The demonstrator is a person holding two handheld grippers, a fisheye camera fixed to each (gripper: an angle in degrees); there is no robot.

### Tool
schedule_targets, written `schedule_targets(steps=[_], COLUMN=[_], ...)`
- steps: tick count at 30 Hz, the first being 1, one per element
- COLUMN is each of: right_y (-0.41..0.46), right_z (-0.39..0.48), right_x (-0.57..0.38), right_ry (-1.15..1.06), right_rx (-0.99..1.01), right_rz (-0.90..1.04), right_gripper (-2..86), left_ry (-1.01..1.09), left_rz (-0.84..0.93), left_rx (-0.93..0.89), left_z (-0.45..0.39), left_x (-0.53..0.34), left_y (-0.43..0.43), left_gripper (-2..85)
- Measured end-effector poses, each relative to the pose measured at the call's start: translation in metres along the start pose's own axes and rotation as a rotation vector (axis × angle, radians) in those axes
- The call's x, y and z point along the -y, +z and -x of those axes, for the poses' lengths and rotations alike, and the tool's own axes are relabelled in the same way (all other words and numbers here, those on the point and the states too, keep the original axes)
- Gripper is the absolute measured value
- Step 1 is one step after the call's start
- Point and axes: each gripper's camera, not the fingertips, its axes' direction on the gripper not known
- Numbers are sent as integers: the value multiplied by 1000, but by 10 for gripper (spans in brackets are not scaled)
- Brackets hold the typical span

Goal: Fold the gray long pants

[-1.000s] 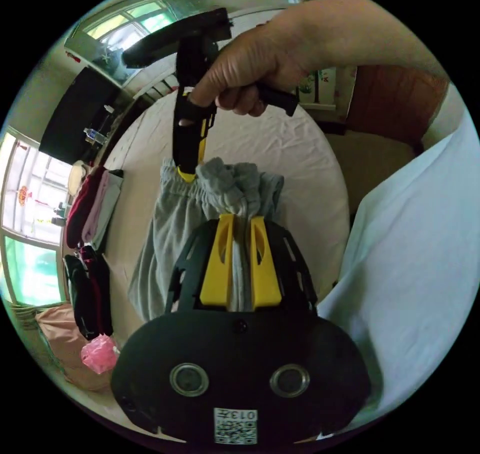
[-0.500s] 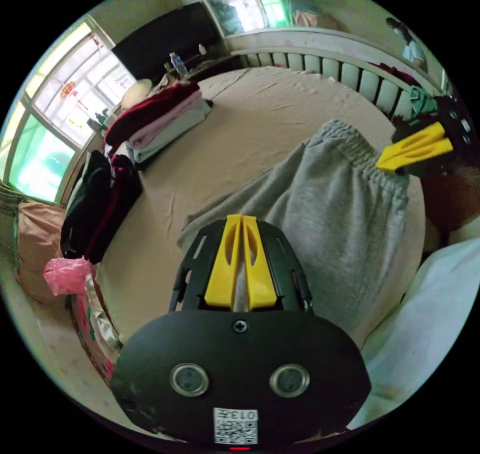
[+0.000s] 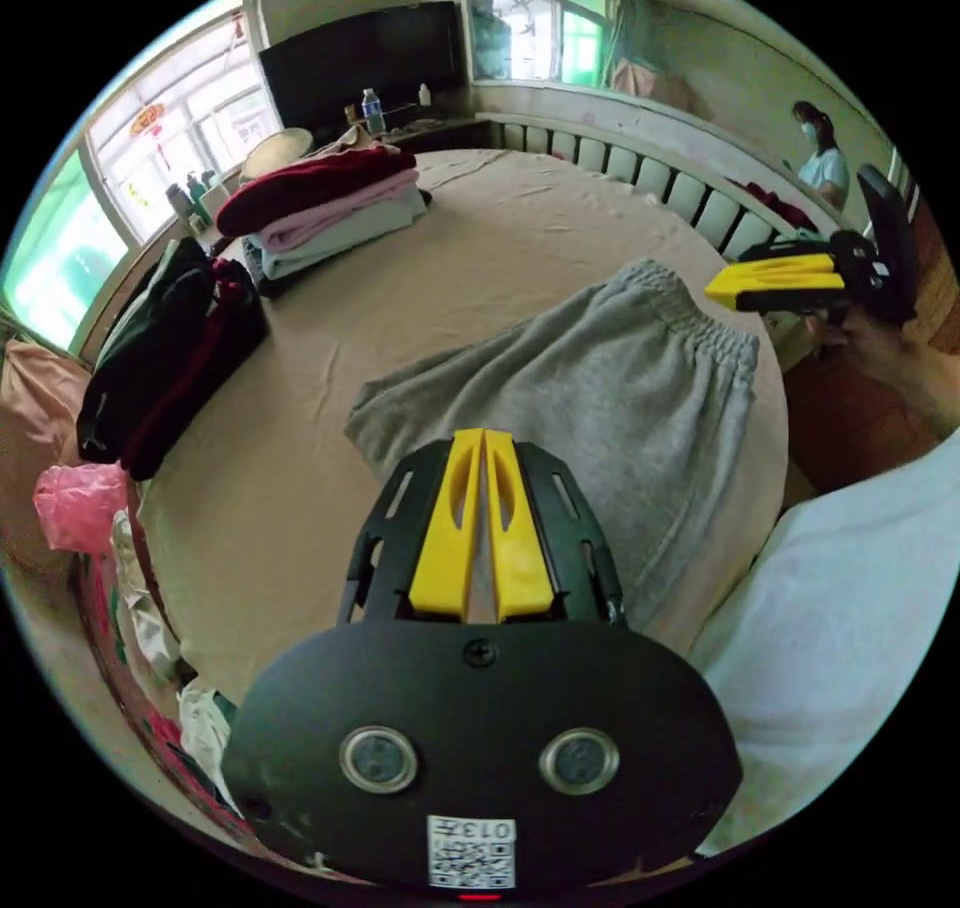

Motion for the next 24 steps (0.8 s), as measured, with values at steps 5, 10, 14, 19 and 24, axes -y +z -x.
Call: schedule_targets(steps=[5, 10, 14, 19, 24], right_y=[57, 34, 28, 75, 107], right_z=[7, -31, -88, -136, -151], right_x=[-35, -30, -53, -78, -86], right_ry=[0, 133, 364, 492, 492], right_rx=[-96, -17, 198, 429, 509], right_rz=[110, 90, -6, 20, 74], right_gripper=[3, 37, 136, 147, 150], left_ry=[69, 34, -232, -464, -478], left_rz=[34, 54, -40, -36, 9], left_rx=[95, 64, -156, -440, -609], left_z=[24, 79, 172, 255, 296], left_x=[-16, -18, -52, -84, -78], left_y=[34, 23, 9, 38, 69], left_gripper=[-1, 9, 92, 151, 150])
